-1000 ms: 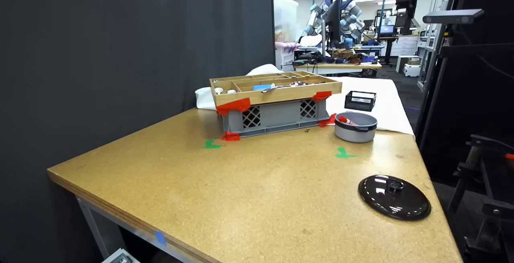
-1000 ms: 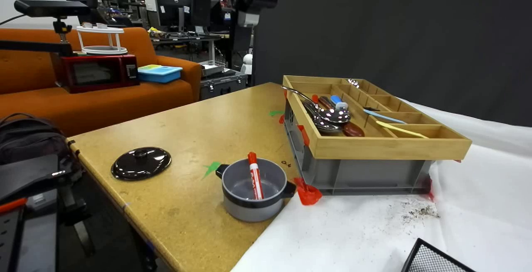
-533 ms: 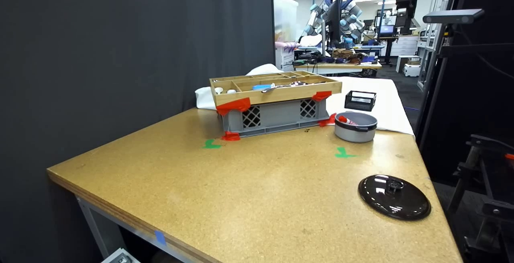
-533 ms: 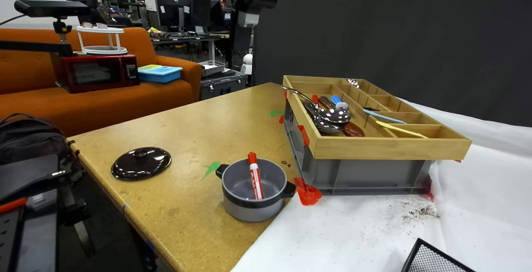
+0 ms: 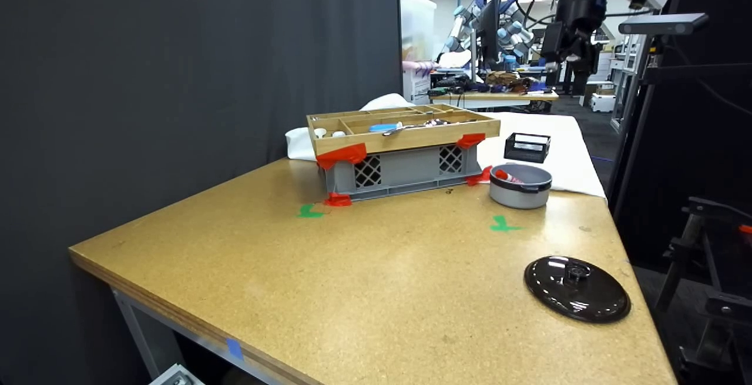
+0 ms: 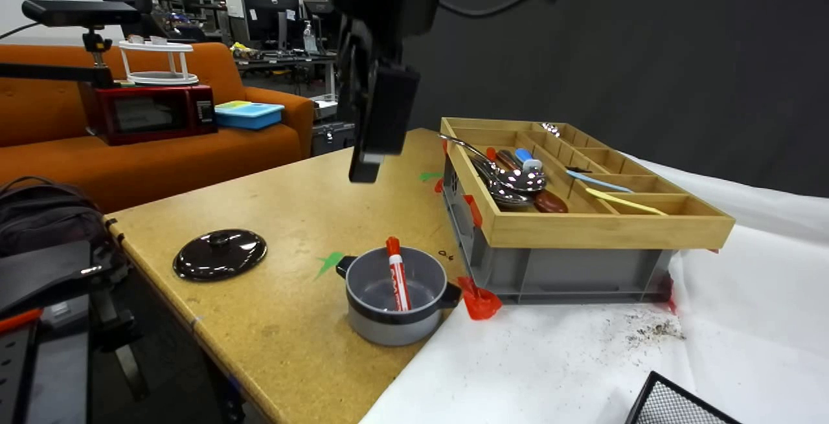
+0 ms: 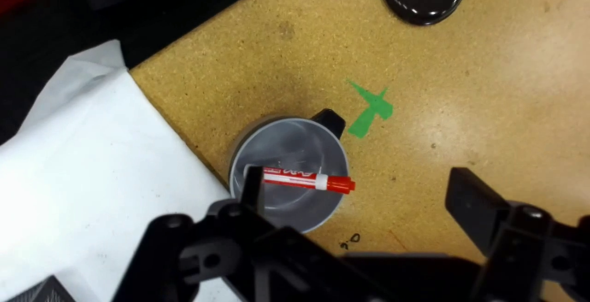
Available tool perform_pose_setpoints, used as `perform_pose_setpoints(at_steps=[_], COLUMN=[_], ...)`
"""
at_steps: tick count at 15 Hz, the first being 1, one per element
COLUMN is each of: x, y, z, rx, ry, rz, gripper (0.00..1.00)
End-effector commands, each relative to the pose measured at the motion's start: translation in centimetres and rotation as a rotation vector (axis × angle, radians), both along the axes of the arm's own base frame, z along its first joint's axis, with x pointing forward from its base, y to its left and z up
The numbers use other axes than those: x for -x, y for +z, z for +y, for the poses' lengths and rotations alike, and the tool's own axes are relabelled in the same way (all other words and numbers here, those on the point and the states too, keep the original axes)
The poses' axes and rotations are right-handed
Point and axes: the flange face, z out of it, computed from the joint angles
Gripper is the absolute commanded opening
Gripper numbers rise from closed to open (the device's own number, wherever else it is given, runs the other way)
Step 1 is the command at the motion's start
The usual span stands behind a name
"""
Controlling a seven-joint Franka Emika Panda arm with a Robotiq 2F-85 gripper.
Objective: Pick the marker from the bowl and put it on the table
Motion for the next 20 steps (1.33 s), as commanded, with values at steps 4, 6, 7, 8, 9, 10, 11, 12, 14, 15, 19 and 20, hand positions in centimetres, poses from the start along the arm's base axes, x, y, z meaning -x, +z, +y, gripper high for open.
perform_pose_setpoints(at_steps=[4,6,7,8,9,10,11,12,14,15,19,20], x=[-0.5,0.0,0.2,0.4,0.5,0.4,0.4,0.4,0.3,0.3,-0.4,-0.5], y=[-5.6,-6.7,-7.0,-7.2,-7.3,-7.2,-7.3,-7.3,-7.3,-7.3,-8.6,-9.1], z=[-2.5,-3.8,-4.4,-4.6,-4.6,-4.8,-4.8,-4.6,-4.4,-4.5,-4.6,-4.6], rx=[-0.075,-0.088,-0.093,-0.099,-0.111,-0.101,-0.107,-0.108,-0.109,-0.109,-0.146,-0.149], ry=[-0.364,-0.475,-0.529,-0.582,-0.634,-0.546,-0.576,-0.591,-0.602,-0.604,-0.763,-0.812], rz=[0.063,0.045,0.028,0.007,-0.009,0.018,0.008,0.006,0.008,0.008,0.069,0.085], gripper=[1.00,1.00,1.00,1.00,1.00,1.00,1.00,1.00,1.00,1.00,1.00,1.00])
